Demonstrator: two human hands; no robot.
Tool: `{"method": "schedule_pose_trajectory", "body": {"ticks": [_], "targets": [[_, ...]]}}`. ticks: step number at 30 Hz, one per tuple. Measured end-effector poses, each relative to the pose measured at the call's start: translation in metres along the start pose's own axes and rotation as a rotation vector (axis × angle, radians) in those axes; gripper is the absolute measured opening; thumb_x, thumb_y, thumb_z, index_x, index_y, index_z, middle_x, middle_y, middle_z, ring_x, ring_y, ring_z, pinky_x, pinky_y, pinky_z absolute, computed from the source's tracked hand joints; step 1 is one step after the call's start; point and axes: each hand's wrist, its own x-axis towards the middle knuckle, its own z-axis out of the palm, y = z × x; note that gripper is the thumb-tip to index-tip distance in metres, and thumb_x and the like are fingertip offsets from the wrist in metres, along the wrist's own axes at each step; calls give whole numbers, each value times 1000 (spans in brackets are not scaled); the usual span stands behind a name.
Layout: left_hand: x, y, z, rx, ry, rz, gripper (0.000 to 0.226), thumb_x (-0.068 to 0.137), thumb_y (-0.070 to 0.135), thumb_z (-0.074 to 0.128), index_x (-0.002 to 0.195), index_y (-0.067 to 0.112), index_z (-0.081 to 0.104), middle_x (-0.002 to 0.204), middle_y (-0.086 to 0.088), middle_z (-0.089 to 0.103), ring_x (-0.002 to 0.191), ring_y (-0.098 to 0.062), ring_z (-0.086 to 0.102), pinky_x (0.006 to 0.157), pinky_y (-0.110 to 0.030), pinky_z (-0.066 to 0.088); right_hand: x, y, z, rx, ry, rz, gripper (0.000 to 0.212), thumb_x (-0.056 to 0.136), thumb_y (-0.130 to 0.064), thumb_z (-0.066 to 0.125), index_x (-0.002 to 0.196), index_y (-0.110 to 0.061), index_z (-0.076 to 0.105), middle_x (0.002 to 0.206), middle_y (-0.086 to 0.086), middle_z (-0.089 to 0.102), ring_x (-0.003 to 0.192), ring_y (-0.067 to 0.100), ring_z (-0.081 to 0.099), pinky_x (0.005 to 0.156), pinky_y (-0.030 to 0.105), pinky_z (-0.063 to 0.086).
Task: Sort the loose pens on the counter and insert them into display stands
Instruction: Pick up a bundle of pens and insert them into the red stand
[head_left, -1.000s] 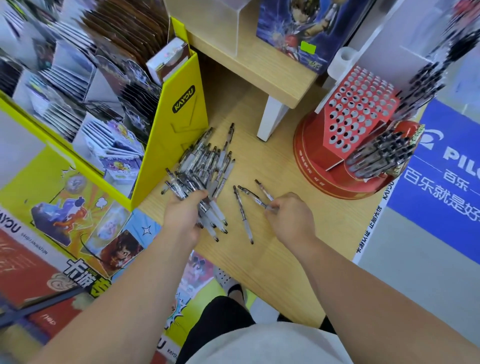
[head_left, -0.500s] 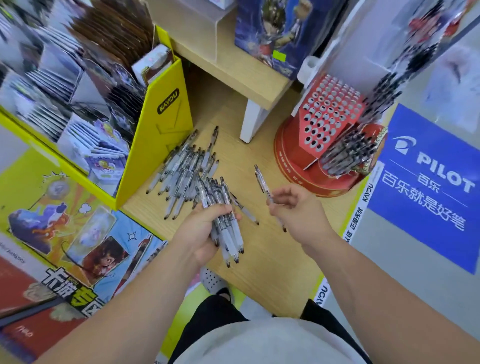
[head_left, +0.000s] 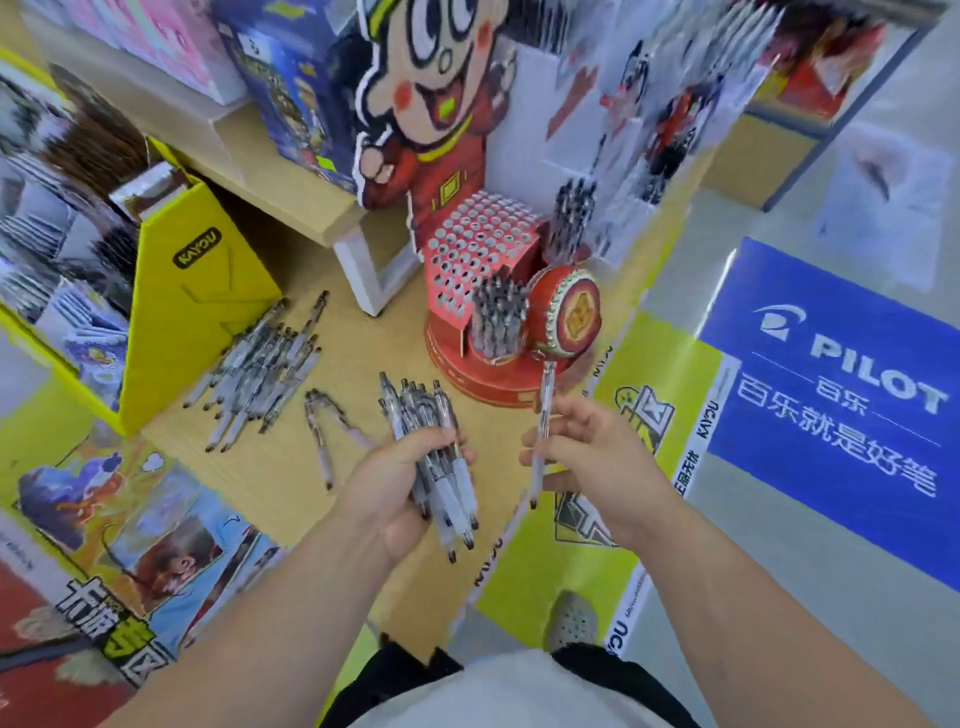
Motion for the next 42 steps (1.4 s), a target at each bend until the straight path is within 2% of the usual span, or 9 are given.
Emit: {"method": "schedule_pose_trajectory", "body": {"ticks": [3,6,11,18,25,29,32,37,42], "targets": [[-13,-30,45,-6,58,17,13,96,9,61,97,-2,69,75,-10,71,67,-19,71,70,-38,55,-11,6,-56,12,-9,-37,17,93,-5,65,105,-17,64,90,19,70,80,24,70,65,43,60],[-27,-52,92,-19,79,44,14,97,9,61,97,-3,69,76,-10,71,73,-22,68,74,-39,54,-22,6,-108,31,25,-81,9,94,-16,69,101,-19,64,84,8,75,78,19,68,58,29,49],[-49,-65,160,6,53,85,10,94,7,64,97,-1,68,74,-10,71,72,-22,68,71,-38,54,-46,-9,-178,53,71,-141,15,97,-17,65,111,-17,62,87,1,78,79,10,66,58,26,46],[-48,-62,219,1,24,109,14,92,5,64,103,-2,66,75,-11,71,63,-18,70,54,-31,57,-48,-19,-249,140,147,-145,26,96,-12,64,122,-14,60,93,5,77,97,33,70,68,33,57],[-33,-42,252,-64,4,157,8,92,4,62,98,0,65,77,-10,71,69,-19,68,63,-33,60,-15,-49,-278,139,151,-141,49,94,-7,67,138,-19,48,99,10,75,98,33,71,79,51,61],[-14,-18,274,-77,-16,171,8,94,7,60,91,2,66,71,-9,70,68,-21,63,71,-35,53,16,-78,-288,111,100,-184,69,95,-3,64,147,-35,34,100,14,71,99,30,71,74,48,62],[9,9,293,-88,-21,178,6,94,5,60,97,2,64,75,-8,71,63,-16,68,58,-31,55,47,-104,-293,63,96,-215,81,94,0,63,153,-42,28,107,14,67,101,31,71,71,49,62],[41,61,318,-139,-27,200,7,95,2,57,93,3,64,69,-8,71,57,-15,67,56,-29,56,91,-157,-290,-19,70,-263,74,91,2,67,143,-44,40,106,8,67,90,30,73,74,56,61],[61,98,335,-146,-10,217,12,96,5,59,88,3,68,70,-9,73,58,-17,68,54,-29,56,134,-191,-286,-28,106,-350,60,92,-3,68,133,-42,48,111,16,63,88,25,74,68,39,62]]}}
